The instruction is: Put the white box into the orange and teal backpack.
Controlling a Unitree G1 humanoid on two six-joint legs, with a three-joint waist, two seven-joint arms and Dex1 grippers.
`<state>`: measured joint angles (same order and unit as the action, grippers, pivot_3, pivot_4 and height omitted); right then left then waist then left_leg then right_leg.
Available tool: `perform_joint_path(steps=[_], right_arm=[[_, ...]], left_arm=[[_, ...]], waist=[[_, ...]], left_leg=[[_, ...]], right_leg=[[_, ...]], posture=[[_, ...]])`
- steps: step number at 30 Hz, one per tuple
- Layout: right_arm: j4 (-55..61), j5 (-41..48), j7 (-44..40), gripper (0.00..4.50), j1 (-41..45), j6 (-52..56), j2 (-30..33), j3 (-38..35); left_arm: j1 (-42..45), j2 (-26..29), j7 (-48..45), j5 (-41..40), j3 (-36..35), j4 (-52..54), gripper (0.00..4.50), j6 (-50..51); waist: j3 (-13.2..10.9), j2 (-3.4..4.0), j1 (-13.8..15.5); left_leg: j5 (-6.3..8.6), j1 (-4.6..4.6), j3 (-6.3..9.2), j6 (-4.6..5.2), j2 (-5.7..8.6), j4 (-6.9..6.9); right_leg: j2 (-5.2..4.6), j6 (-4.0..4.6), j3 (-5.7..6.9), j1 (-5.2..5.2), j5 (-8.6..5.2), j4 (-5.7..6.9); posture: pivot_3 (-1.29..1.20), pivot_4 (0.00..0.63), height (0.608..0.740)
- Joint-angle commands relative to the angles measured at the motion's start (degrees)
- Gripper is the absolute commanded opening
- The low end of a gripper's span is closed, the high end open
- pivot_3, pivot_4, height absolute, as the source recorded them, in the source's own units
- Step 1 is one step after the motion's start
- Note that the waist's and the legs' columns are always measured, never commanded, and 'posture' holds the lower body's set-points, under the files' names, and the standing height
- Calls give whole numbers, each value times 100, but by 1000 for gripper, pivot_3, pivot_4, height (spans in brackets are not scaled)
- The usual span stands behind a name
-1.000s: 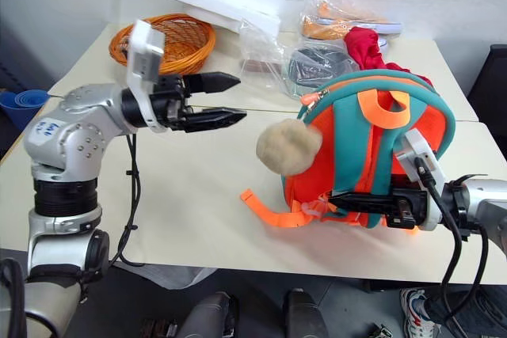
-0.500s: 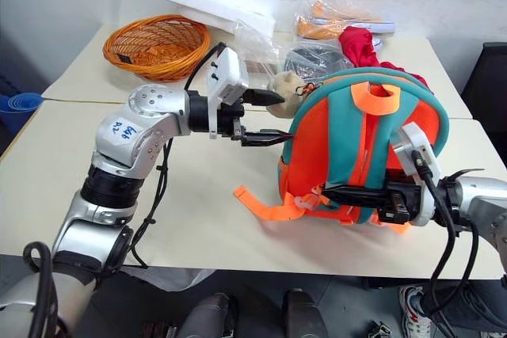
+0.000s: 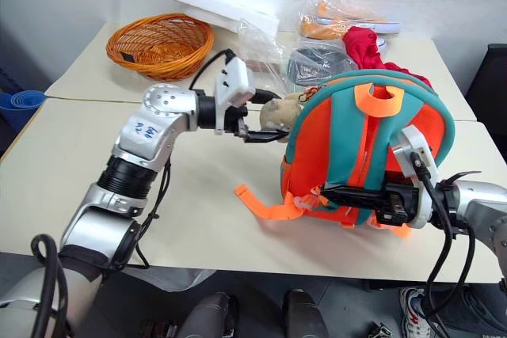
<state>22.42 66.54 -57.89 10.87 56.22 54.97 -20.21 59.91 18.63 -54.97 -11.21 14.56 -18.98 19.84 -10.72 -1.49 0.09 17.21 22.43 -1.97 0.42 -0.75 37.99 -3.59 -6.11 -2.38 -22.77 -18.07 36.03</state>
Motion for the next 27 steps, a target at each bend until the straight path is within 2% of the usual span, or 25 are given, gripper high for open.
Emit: perform_joint_path(steps=[1,6,10,14,18,22,27], right_arm=[[182,83,-11,43,58,-84,-30,-45],[235,31,-61,43,-132,-139,9,-188],[380,14,-36,43,-506,-248,-29,-382],[516,3,68,43,-737,-359,-112,-419],[570,-83,167,43,-897,-484,-222,-409],[500,-368,266,43,-946,-689,-326,-302],[447,-575,470,43,-922,-829,-454,-342]], left_arm=[[90,-170,-135,-90,-54,67,3154,34],[72,-128,-214,-102,-223,153,1788,133],[-177,637,-729,26,-257,457,1014,30],[-477,1361,-1162,499,54,484,808,-590],[-891,1889,-1578,1053,465,506,797,-1786],[-1363,1396,-1261,1293,858,1052,797,-2033],[-1436,558,-237,1884,997,872,797,-2115]], waist=[[0,0,4],[0,0,8],[0,1,-35],[1,1,-52],[1,2,-34],[2,3,7],[2,3,65]], left_leg=[[0,3,1,0,0,0],[1,3,0,2,0,0],[1,0,0,1,-2,-3],[0,-8,-6,-2,-6,-6],[0,-11,-5,-2,-6,-6],[1,-6,-4,0,-5,-6],[3,1,0,7,3,-4]], right_leg=[[0,0,0,-1,0,-2],[-1,0,1,-1,0,-4],[2,0,0,-1,0,-2],[5,0,-6,-1,0,3],[0,5,-6,2,3,1],[-17,8,-5,5,4,-7],[-23,6,1,4,5,-11]], posture=[[0,150,740],[0,150,740],[0,150,740],[0,150,740],[0,150,740],[0,150,740],[0,150,740]])
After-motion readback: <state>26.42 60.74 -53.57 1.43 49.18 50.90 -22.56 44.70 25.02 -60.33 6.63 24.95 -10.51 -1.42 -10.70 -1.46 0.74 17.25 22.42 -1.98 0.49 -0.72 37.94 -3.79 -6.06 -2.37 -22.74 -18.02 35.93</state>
